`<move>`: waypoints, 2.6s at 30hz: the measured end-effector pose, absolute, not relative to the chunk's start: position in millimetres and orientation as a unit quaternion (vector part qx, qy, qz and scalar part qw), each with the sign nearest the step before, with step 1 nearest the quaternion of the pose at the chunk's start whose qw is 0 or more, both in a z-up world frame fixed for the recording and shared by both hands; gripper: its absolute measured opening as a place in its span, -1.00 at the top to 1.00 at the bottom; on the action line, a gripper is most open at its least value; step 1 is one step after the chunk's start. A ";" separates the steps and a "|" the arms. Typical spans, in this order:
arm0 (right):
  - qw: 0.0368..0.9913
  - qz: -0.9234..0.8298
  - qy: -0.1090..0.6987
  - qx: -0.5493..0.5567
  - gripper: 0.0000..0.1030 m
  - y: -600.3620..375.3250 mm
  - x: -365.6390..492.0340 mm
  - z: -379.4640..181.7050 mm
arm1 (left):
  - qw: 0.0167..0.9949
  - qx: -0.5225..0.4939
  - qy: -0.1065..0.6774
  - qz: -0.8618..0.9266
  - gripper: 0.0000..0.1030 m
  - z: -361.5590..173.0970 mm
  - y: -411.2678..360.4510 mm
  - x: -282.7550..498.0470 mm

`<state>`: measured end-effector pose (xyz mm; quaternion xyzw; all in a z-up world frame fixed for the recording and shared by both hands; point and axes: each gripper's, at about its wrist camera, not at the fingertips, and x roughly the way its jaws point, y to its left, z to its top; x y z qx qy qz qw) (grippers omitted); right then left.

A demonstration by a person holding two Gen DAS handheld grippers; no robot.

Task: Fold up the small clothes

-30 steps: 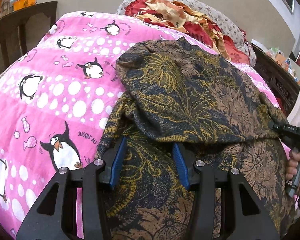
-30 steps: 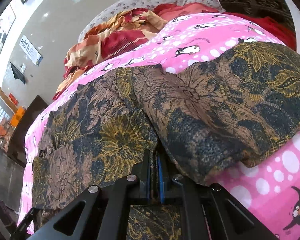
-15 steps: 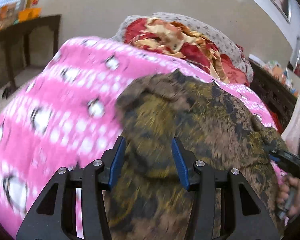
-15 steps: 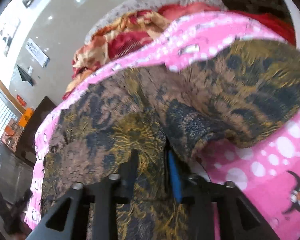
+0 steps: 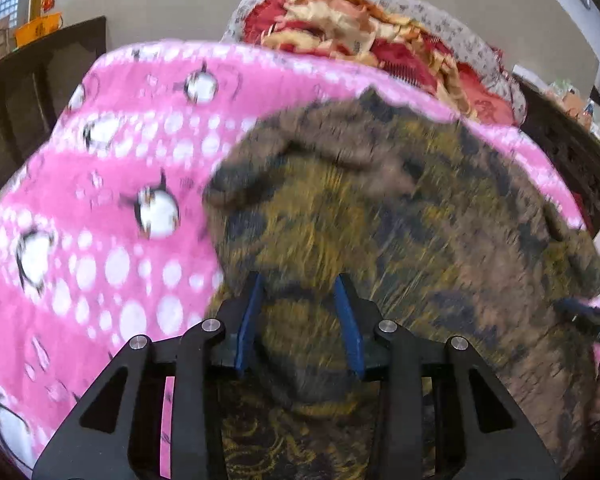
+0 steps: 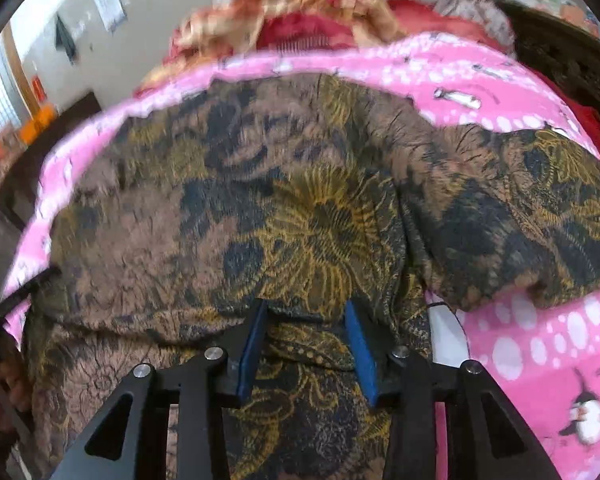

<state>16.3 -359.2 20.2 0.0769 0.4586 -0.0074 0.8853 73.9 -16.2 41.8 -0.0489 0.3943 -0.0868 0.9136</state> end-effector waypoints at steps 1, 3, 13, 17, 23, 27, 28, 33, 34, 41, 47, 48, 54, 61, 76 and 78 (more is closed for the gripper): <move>0.883 -0.019 0.464 0.064 0.27 -355.7 18.5 25.8 | 0.917 -0.052 0.386 -0.084 0.26 49.6 -17.5 80.2; 0.896 -0.029 0.440 0.040 0.27 -346.8 24.2 43.1 | 0.921 -0.048 0.378 -0.074 0.16 56.9 -23.5 99.0; 0.911 -0.029 0.408 0.051 0.19 -352.9 72.8 14.3 | 0.908 -0.030 0.414 -0.051 0.04 12.4 -29.6 152.2; 0.911 -0.033 0.408 0.042 0.18 -349.4 71.4 13.5 | 0.908 -0.025 0.415 -0.049 0.03 11.6 -32.1 156.3; 0.908 -0.041 0.416 0.041 0.18 -345.4 72.0 26.7 | 0.910 0.015 0.412 -0.038 0.03 26.6 -47.7 145.8; 0.927 -0.013 0.373 0.039 -0.18 -310.4 34.6 51.3 | 0.925 -0.028 0.372 -0.065 0.02 58.2 -47.5 102.5; 0.925 -0.018 0.378 0.029 -0.43 -302.1 30.7 47.4 | 0.925 -0.031 0.371 -0.077 0.02 59.0 -51.5 93.0; 0.904 -0.015 0.427 0.008 -0.48 -286.8 30.3 9.5 | 0.905 0.023 0.411 -0.107 -0.40 14.1 -77.1 77.0; 0.901 -0.015 0.433 0.018 -0.44 -290.3 30.3 14.5 | 0.905 0.009 0.412 -0.108 -0.52 14.6 -73.0 78.0; 0.943 -0.074 0.313 0.082 -0.35 -384.1 -42.1 90.8 | 0.900 -0.020 0.417 -0.123 -0.52 11.3 -64.1 76.2; 0.902 -0.212 0.263 0.269 -0.13 -583.5 -111.9 78.9 | 0.901 -0.011 0.418 -0.119 -0.53 12.8 -66.2 79.6; 0.888 -0.209 0.249 0.326 -0.13 -614.5 -123.3 69.9 | 0.901 -0.011 0.417 -0.118 -0.53 12.7 -66.2 79.6; 0.805 -0.171 0.208 0.528 -0.12 -700.1 -130.9 10.6 | 0.901 -0.007 0.418 -0.116 -0.53 11.6 -66.8 79.5; 0.823 -0.175 0.198 0.503 0.54 -711.4 -97.2 9.8 | 0.901 -0.006 0.419 -0.114 -0.54 11.4 -67.7 79.6; 0.907 -0.245 0.122 0.319 0.87 -695.2 -138.8 214.7 | 0.900 -0.018 0.417 -0.122 -0.53 11.6 -65.0 81.4; 0.904 -0.229 0.169 0.320 0.68 -687.3 -126.1 207.5 | 0.900 -0.026 0.417 -0.126 -0.53 11.6 -62.4 81.1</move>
